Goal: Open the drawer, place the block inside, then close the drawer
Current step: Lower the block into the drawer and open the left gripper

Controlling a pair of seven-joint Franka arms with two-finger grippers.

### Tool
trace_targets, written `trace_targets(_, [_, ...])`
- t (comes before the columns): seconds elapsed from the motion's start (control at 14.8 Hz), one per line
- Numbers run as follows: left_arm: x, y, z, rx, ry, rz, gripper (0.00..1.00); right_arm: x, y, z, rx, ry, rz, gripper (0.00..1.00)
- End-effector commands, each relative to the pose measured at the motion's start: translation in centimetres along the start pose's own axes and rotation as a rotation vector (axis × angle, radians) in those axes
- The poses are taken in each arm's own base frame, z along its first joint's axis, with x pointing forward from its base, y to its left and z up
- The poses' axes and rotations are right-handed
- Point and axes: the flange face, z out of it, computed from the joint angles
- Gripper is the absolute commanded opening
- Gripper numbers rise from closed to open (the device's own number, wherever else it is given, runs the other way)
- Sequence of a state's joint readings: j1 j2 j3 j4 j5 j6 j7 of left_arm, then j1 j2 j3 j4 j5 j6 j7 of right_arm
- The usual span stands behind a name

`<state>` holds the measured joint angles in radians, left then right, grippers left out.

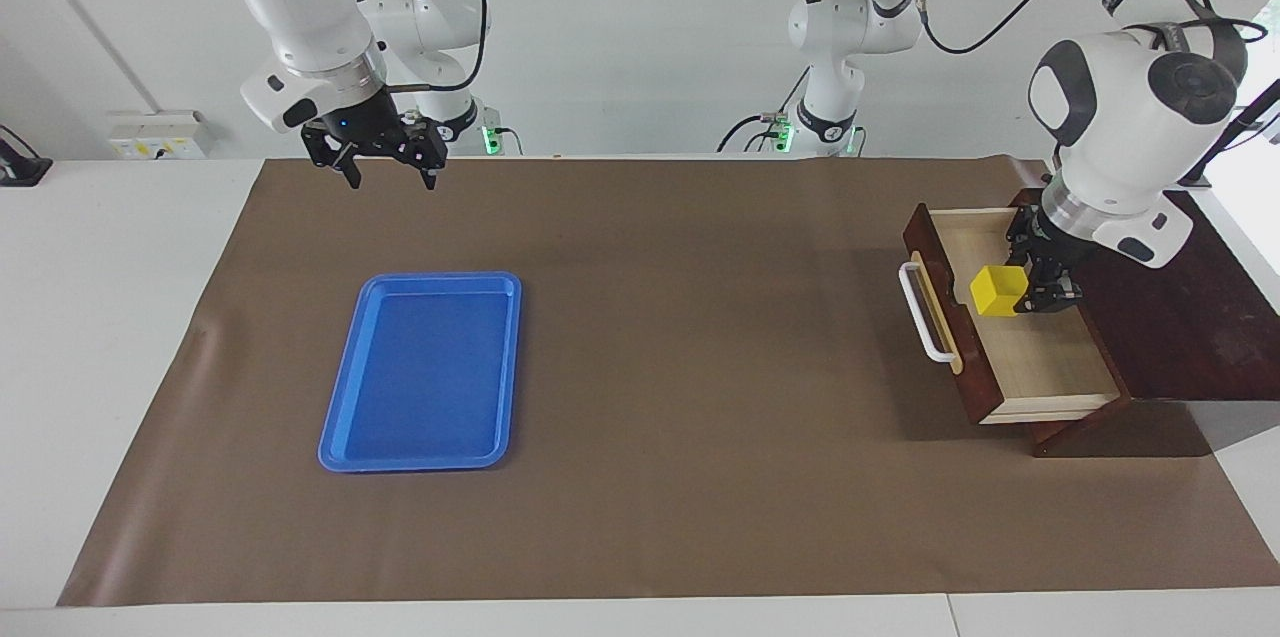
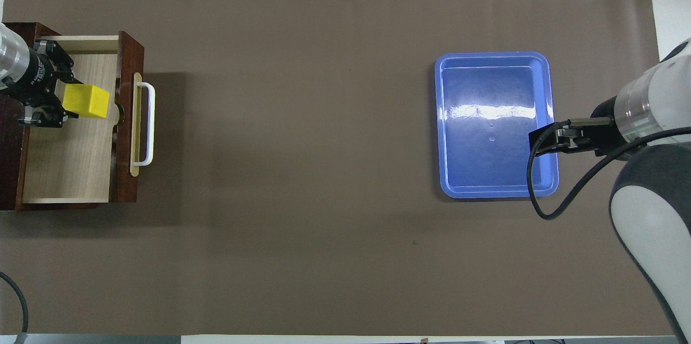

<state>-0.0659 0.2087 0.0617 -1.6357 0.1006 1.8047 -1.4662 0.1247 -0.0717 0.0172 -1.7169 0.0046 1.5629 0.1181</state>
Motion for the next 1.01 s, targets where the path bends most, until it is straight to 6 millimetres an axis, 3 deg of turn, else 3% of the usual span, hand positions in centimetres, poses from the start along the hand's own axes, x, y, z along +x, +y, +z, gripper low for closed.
trace_targets(0.0, [1.3,-1.5,2.1,0.004,0.013,0.000,0.00,-0.5,0.6,0.0,-0.019,0.002,-0.077,1.00])
trace_targets(0.27, [2.6,-2.7,4.8,0.014,0.007,-0.032,0.00,-0.4,1.4,0.1,-0.017,0.001,-0.062,1.00])
trace_targets(0.4, [2.3,-3.3,5.4,0.014,0.005,-0.036,0.00,-0.5,1.4,0.2,-0.017,-0.002,-0.063,1.00])
trace_targets(0.47, [2.4,-3.4,5.3,0.014,0.005,-0.035,0.06,-0.5,1.4,0.3,-0.018,-0.007,-0.063,1.00])
trace_targets(0.54, [2.5,-3.4,5.2,0.019,0.005,-0.034,0.83,-0.5,1.4,0.4,-0.018,-0.010,-0.063,1.00])
trace_targets(0.61, [2.7,-3.3,4.9,0.021,0.005,-0.038,1.00,-0.5,1.4,0.3,-0.018,-0.009,-0.063,1.00])
trace_targets(0.67, [2.9,-3.0,3.9,0.021,0.006,-0.039,1.00,-0.6,1.4,0.4,-0.018,-0.010,-0.063,1.00])
trace_targets(0.81, [2.5,-2.1,-0.3,0.006,0.000,-0.048,1.00,-0.6,1.4,0.5,-0.018,-0.012,-0.062,1.00])
trace_targets(0.94, [-1.8,-1.0,-2.7,0.014,-0.015,-0.030,1.00,-0.6,1.4,0.6,-0.018,-0.015,-0.062,1.00])
